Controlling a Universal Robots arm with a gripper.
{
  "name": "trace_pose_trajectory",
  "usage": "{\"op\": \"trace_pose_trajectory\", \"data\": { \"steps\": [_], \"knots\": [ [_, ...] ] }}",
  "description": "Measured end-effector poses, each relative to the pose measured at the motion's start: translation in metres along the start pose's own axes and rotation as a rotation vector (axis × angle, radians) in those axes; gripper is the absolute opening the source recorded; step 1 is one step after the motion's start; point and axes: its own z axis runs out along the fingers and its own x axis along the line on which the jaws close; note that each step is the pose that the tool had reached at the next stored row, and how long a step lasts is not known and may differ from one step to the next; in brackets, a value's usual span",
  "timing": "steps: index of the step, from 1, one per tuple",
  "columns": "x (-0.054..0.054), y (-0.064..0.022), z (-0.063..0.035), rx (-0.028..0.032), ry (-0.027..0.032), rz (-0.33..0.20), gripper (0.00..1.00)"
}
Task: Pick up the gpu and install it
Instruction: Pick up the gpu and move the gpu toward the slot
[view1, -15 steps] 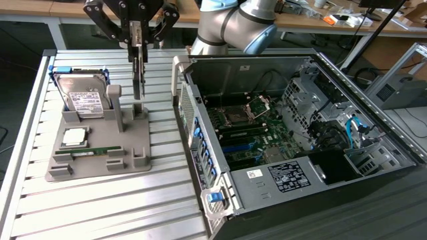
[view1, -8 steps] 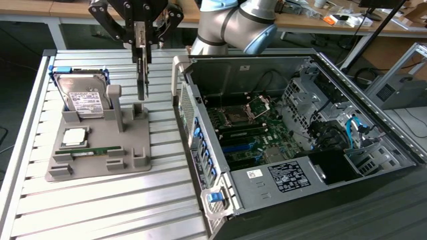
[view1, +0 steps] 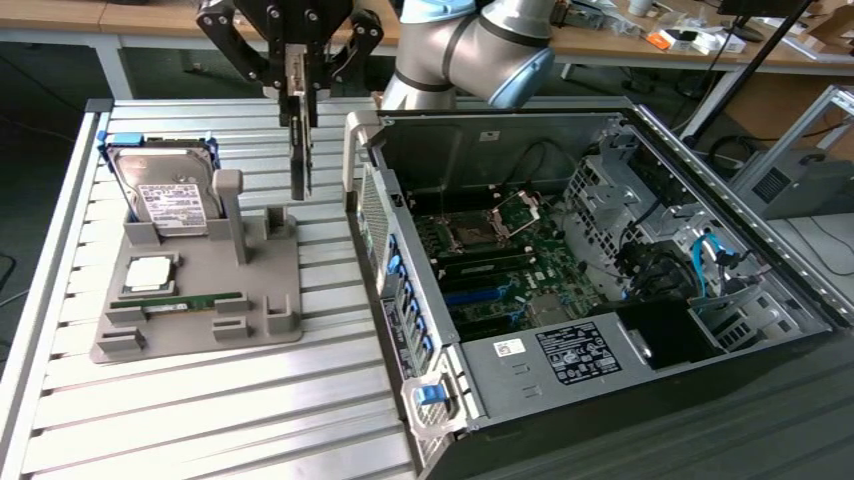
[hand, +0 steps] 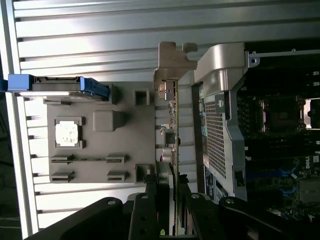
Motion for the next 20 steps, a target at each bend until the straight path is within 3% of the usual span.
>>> {"op": "trace_pose_trajectory", "data": {
  "steps": [8, 20],
  "knots": [
    [-0.007, -0.0112, 0.0001, -0.0001, 0.0000, 0.000, 0.27],
    [-0.040, -0.0157, 0.0011, 0.0001, 0.0009, 0.000, 0.27]
  ]
}}
